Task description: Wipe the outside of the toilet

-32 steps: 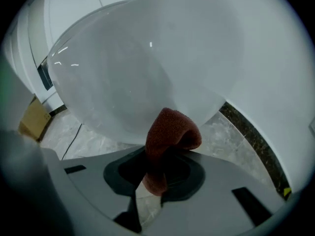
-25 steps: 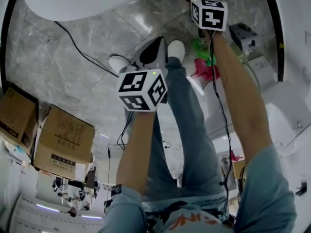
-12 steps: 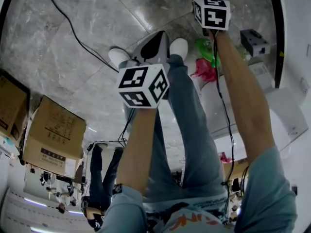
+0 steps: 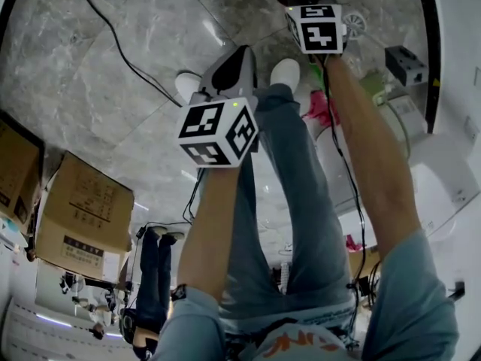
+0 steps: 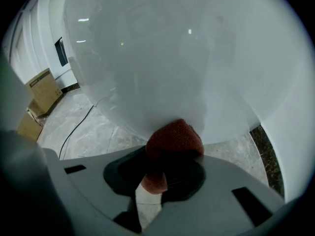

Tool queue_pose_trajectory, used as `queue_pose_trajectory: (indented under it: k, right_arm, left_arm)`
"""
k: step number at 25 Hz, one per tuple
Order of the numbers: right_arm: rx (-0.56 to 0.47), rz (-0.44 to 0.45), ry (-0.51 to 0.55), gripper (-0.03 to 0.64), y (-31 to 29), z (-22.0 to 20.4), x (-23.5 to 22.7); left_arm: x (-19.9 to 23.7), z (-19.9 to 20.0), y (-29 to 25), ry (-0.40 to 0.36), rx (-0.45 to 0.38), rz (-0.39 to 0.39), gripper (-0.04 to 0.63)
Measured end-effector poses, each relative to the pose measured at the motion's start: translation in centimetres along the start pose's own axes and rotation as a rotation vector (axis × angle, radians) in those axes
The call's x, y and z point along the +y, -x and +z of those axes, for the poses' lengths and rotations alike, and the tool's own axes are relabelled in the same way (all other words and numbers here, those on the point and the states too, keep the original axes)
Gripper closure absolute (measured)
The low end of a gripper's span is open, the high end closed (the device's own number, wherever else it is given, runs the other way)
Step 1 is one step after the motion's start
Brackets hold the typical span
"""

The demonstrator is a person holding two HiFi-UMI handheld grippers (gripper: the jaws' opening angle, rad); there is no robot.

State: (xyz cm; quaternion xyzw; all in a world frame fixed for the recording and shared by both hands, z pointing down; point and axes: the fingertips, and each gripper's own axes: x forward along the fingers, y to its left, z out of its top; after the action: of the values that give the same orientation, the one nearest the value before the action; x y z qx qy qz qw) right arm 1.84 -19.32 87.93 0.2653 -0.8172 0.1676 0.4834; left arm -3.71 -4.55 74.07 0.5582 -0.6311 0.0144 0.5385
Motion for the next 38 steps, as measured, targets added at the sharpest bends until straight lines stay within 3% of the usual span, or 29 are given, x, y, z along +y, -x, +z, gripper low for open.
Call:
queue_pose_trajectory:
  k: [23, 28, 33, 38]
  right_arm:
    - [0.067, 0.117, 0.169, 0.538, -2.9, 3.5, 16.3]
    - [0.06, 0.183, 0.329, 0.538, -3.5, 5.8, 20.1]
    - [0.072, 0.28, 0.425, 0.54, -1.7, 7.0, 23.5]
    - [-0.002, 0.38, 0.381, 0.54, 4.0, 9.8, 25.2]
  left_arm:
    - [12.7, 2.8, 6.7, 0.096, -0.057, 0.062, 0.601]
    - [14.1, 4.6, 7.9, 0.079, -0.057, 0.072, 0.601]
    - [14.2, 6.5, 9.8, 0.05, -0.056, 0.085, 0.601]
    - [13.3, 8.8, 12.5, 0.012, -0.071, 0.111, 0.601]
